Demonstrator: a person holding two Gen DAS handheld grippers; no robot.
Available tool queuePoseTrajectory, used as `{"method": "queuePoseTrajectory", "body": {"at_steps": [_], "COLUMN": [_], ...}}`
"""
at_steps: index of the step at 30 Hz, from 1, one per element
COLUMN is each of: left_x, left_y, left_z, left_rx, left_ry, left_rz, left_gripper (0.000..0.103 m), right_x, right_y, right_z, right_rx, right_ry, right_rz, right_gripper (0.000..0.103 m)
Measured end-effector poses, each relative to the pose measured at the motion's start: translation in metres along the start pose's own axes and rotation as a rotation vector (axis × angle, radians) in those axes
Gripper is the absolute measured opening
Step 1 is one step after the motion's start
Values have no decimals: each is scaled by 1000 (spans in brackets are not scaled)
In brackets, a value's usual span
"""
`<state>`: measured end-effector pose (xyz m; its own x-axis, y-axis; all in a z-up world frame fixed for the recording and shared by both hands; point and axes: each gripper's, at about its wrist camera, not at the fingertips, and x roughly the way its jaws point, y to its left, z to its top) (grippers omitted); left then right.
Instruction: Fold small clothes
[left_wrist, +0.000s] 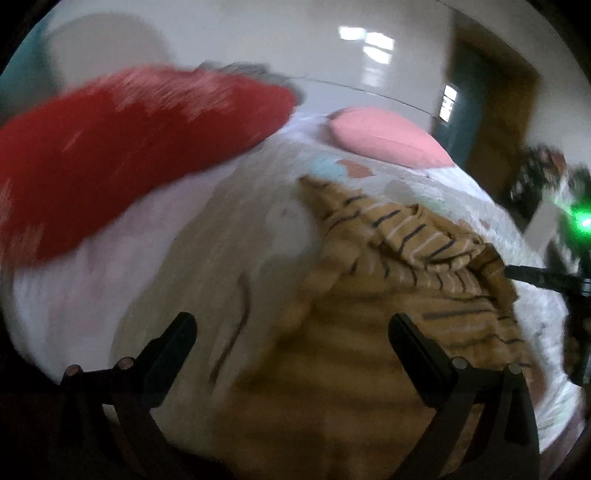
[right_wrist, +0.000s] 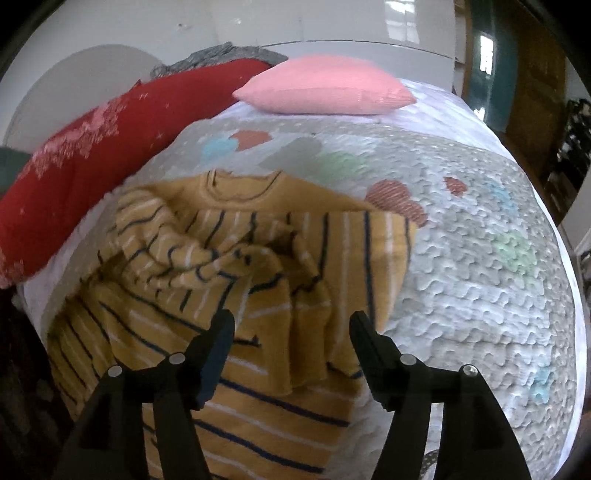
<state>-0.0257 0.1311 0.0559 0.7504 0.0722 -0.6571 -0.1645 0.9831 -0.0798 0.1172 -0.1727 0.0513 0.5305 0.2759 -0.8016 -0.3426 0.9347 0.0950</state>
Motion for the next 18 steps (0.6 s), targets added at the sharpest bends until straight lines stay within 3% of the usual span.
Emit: {"method": "queuePoseTrajectory", "body": {"at_steps": [6, 8, 9, 10, 15, 18], "left_x": [99, 129, 145, 158, 158, 146], "left_y": [-47, -52, -52, -45, 28, 53], "left_z": [42, 51, 56, 60, 70, 55], "left_rx": [211, 237, 234, 204, -111, -199], "left_ry": [79, 135, 181, 228, 210, 191], "left_rz": [-28, -47, -45, -47, -108, -83], "left_gripper": [100, 72, 35, 16, 16, 20], "right_x": [1, -2, -3, -5, -11, -9], "right_y": [-2, -6, -8, -8, 3, 22], "right_z": [-10, -8, -7, -5, 9, 20], "right_rx": [2, 16, 20, 22, -1, -35], "right_ry": [5, 3, 3, 1, -16, -32], "right_rz": [-17, -19, -18, -19, -6, 33], "right_gripper": [70, 70, 70, 70, 70, 71]}}
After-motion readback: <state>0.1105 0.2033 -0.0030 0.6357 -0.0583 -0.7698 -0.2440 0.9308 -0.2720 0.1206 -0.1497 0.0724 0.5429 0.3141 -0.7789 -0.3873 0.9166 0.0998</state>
